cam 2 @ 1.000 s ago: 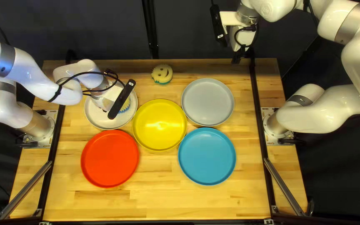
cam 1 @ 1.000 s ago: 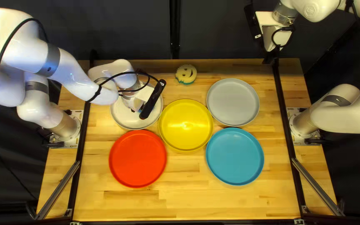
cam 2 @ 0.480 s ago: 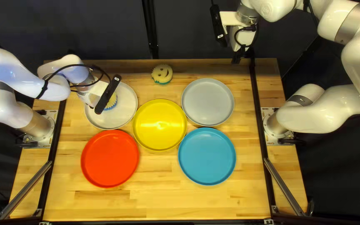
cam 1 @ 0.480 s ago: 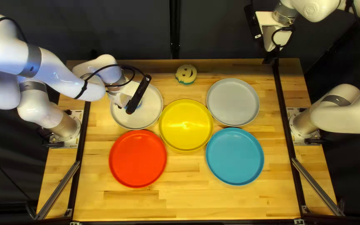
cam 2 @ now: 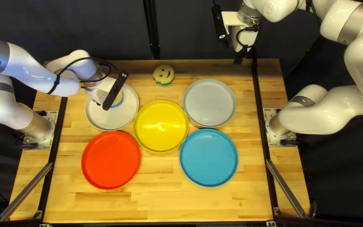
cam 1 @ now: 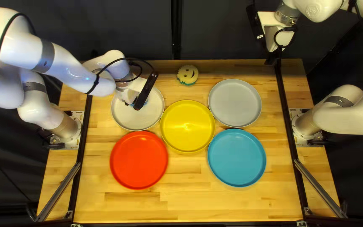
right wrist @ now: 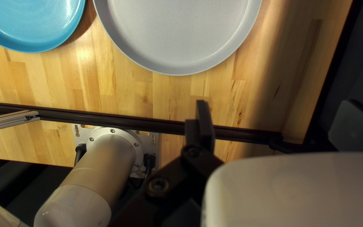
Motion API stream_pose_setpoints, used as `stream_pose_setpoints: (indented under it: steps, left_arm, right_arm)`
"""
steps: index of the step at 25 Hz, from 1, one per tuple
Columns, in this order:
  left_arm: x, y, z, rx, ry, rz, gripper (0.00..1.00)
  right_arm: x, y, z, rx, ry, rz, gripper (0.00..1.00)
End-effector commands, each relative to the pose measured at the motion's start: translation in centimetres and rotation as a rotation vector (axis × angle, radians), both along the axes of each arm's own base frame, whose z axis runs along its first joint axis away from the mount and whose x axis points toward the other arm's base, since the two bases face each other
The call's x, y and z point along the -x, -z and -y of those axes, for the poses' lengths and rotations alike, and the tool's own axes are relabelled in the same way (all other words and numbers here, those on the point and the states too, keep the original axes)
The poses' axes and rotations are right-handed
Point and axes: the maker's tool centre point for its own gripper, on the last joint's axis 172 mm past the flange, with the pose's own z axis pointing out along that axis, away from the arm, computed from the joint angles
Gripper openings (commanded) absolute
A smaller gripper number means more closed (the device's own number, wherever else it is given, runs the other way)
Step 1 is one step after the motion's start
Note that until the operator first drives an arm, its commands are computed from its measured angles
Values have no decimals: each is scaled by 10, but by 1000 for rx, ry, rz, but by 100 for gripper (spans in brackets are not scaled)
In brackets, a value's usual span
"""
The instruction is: Pick up sponge and scrub the plate
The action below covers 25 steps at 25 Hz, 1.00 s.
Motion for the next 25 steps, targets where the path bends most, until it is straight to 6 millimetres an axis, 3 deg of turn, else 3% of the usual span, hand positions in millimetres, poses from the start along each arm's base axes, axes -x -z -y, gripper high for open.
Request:
stream_pose_setpoints:
  steps: [1,8,14,19,25]
  left_arm:
    - [6,0,-3,-3,5,1,0]
    - [49,4,-9,8,-24,-18,0]
    - [69,2,-7,14,-50,-28,0]
    - [54,9,-4,17,-43,-31,0]
    - [17,12,3,9,-17,-15,0]
  right_arm:
    - [0,0,0,0,0,0,100]
    - [0,0,0,0,0,0,100]
    - [0,0,0,0,0,0,100]
    - [0,0,0,0,0,0,100]
    - [0,0,0,0,0,0,100]
